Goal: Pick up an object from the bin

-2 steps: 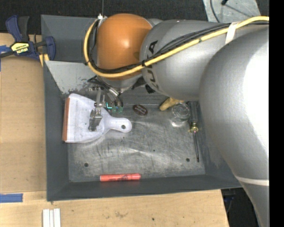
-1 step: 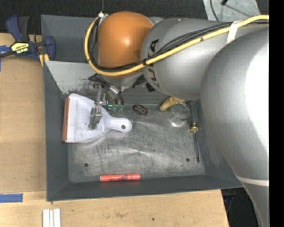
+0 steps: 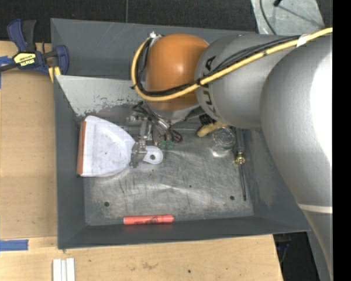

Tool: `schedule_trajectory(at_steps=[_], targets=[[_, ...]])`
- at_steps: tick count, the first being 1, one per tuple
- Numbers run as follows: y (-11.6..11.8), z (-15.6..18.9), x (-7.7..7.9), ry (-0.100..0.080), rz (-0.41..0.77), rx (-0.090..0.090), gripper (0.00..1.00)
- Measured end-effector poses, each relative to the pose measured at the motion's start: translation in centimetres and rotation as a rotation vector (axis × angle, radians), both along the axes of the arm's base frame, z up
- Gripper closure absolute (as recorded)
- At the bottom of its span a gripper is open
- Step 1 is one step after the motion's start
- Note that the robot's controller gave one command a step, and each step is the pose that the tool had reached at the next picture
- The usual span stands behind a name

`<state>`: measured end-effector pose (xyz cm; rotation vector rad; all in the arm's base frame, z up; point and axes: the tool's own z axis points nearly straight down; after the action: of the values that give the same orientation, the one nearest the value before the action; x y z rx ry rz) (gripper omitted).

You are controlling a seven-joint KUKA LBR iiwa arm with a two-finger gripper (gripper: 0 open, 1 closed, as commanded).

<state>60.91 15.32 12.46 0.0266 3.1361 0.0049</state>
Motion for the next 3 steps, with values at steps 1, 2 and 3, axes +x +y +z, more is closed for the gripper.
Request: schedule_trajectory(at_steps=[1, 2, 3], targets=[[-2.4, -2.1, 0.4, 0.004, -0.133, -0.006, 0.0], [-3.0, -2.8, 0.4, 0.005, -0.089, -0.001, 0.0], [-6.4, -4.3, 0.6, 0.003, 0.192, -0.004, 0.0]])
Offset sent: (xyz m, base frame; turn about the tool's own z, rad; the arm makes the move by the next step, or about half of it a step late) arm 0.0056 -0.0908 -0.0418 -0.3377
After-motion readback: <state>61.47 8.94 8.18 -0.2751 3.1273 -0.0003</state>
